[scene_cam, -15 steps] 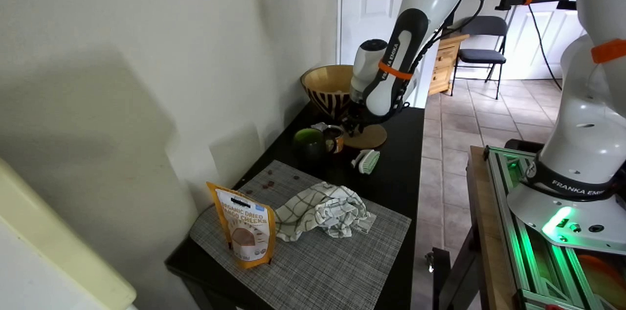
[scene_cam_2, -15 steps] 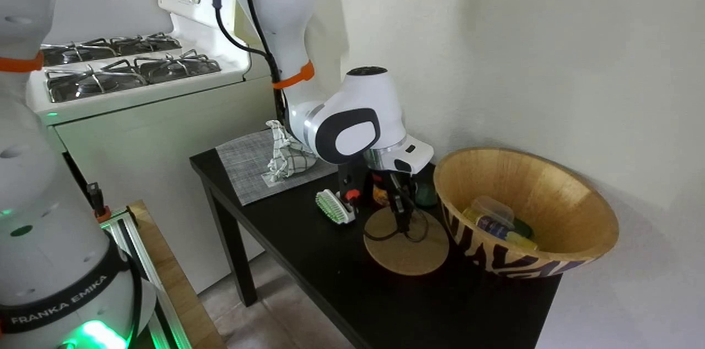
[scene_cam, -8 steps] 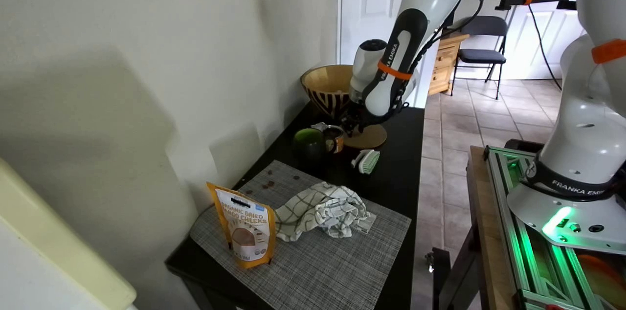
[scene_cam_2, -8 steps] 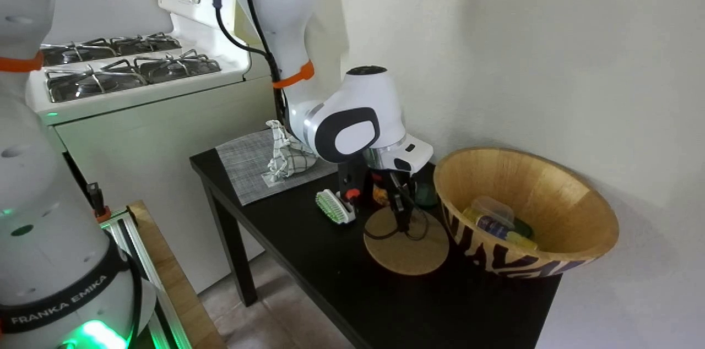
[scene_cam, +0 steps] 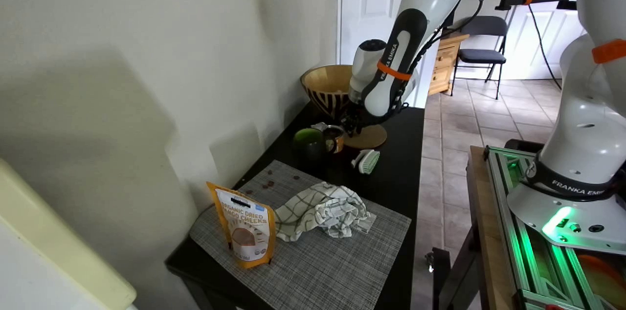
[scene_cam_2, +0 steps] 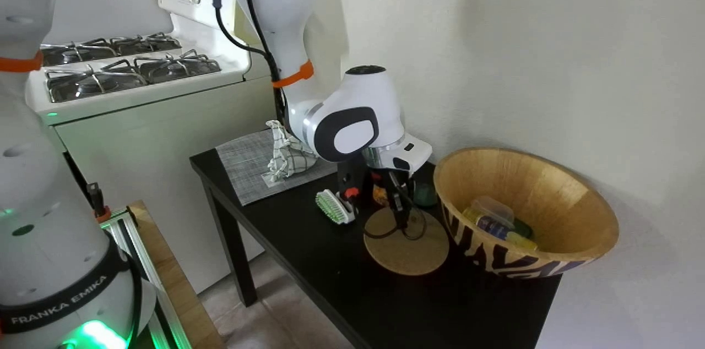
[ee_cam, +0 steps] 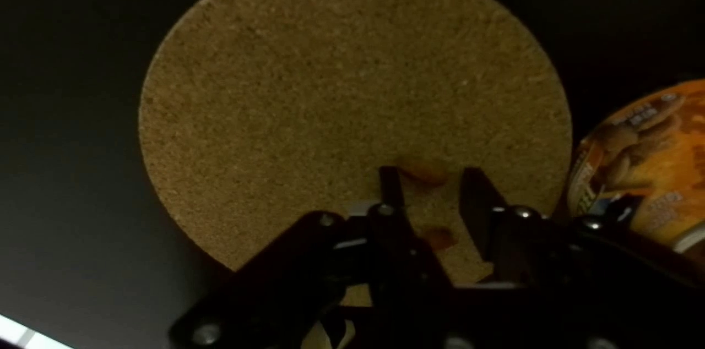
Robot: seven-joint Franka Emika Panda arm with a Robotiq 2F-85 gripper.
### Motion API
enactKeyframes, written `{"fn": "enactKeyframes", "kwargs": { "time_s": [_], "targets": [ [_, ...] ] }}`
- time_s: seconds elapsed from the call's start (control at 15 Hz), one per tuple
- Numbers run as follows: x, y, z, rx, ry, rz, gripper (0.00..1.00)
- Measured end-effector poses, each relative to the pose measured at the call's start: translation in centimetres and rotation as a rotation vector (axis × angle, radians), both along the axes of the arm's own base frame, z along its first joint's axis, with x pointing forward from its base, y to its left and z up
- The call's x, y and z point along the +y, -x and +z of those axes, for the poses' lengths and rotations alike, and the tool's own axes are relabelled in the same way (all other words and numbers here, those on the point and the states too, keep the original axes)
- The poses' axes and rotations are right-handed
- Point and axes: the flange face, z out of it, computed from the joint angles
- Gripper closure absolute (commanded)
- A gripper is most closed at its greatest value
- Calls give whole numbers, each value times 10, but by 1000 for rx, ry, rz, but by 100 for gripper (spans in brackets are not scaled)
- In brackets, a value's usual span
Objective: Put the yellow tin upright and then pick its content from the chopping board and put then in the tin
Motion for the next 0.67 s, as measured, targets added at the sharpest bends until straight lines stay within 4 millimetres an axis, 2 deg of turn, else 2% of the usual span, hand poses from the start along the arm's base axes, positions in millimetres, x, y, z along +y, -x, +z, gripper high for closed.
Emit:
{"fn": "enactKeyframes", "kwargs": {
  "time_s": [0.2,0.27,0.47,0.53,0.6,0.67],
  "targets": [
    [1,0,0,0,0,1,67],
    [1,0,0,0,0,1,69],
    [1,0,0,0,1,-1,88],
    [1,0,0,0,1,-1,85],
    [1,0,0,0,0,-1,91],
    [1,0,0,0,0,-1,100]
  ]
}}
